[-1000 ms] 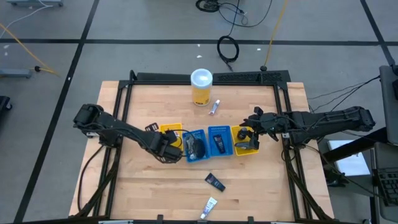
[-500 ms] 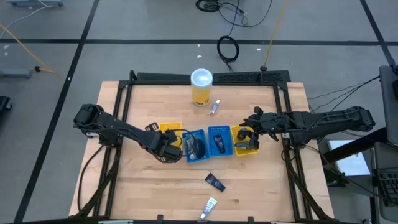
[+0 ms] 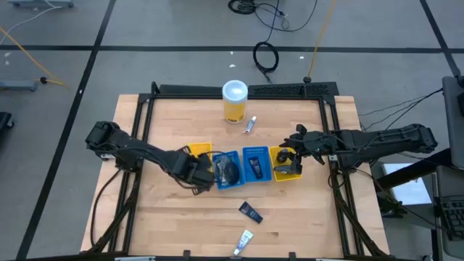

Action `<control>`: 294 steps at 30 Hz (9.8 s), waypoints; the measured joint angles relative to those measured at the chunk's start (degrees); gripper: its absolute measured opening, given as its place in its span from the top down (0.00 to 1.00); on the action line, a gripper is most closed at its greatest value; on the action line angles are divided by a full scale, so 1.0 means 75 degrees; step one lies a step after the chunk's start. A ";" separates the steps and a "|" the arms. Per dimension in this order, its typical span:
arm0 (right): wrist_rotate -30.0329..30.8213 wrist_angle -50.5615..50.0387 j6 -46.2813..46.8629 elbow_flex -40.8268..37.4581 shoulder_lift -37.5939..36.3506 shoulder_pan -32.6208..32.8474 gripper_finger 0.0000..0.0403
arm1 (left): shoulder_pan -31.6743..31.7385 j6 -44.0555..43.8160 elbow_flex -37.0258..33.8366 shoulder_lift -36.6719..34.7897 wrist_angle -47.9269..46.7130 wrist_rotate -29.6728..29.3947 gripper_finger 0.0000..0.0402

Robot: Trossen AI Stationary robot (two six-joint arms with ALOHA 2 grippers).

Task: Pick & Place Travel size toiletries
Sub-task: Put the blue shave cream into the right blue bin

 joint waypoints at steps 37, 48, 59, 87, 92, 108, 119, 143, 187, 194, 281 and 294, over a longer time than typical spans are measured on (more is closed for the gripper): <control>-0.1389 0.4909 0.2465 -0.0609 0.3765 0.3843 0.68 | -0.0676 0.1888 0.0162 0.0000 0.3826 -0.0451 0.60; 0.0047 0.4100 0.3147 0.0742 0.5483 0.4617 0.68 | -0.0681 0.1862 0.0162 0.0002 0.3829 -0.0583 0.60; 0.1084 0.2363 0.3775 0.2448 0.6836 0.5178 0.68 | -0.0685 0.1845 0.0160 0.0000 0.3829 -0.0581 0.60; 0.2100 0.1342 0.5677 0.3197 0.7970 0.5131 0.68 | -0.0758 0.1689 0.0160 0.0000 0.3820 -0.0708 0.60; 0.2095 0.1389 0.5856 0.3194 0.7985 0.5096 0.68 | -0.0758 0.1689 0.0160 0.0002 0.3820 -0.0709 0.60; 0.1693 0.1634 0.6484 0.3179 0.7992 0.5023 0.68 | -0.0758 0.1691 0.0160 0.0001 0.3820 -0.0709 0.60; 0.0801 0.2263 0.5985 0.3174 0.8005 0.4882 0.68 | -0.0758 0.1689 0.0160 0.0002 0.3823 -0.0709 0.60; -0.0006 0.3189 0.4981 0.3153 0.8029 0.4424 0.50 | -0.0758 0.1689 0.0157 0.0002 0.3823 -0.0709 0.60; -0.0036 0.3761 0.2541 0.3179 0.8498 0.4000 0.51 | -0.0758 0.1689 0.0154 0.0000 0.3832 -0.0715 0.60; -0.0044 0.3829 0.2155 0.3177 0.8498 0.3969 0.54 | -0.0756 0.1691 0.0154 0.0000 0.3832 -0.0715 0.60; 0.4990 -0.0549 0.5193 0.2237 0.4983 0.3647 0.71 | -0.0756 0.1689 0.0154 0.0002 0.4034 -0.1185 0.60; 0.4235 0.0760 0.5734 0.1013 0.4989 0.2686 0.71 | -0.0755 0.1948 0.0154 0.0003 0.4508 -0.1187 0.60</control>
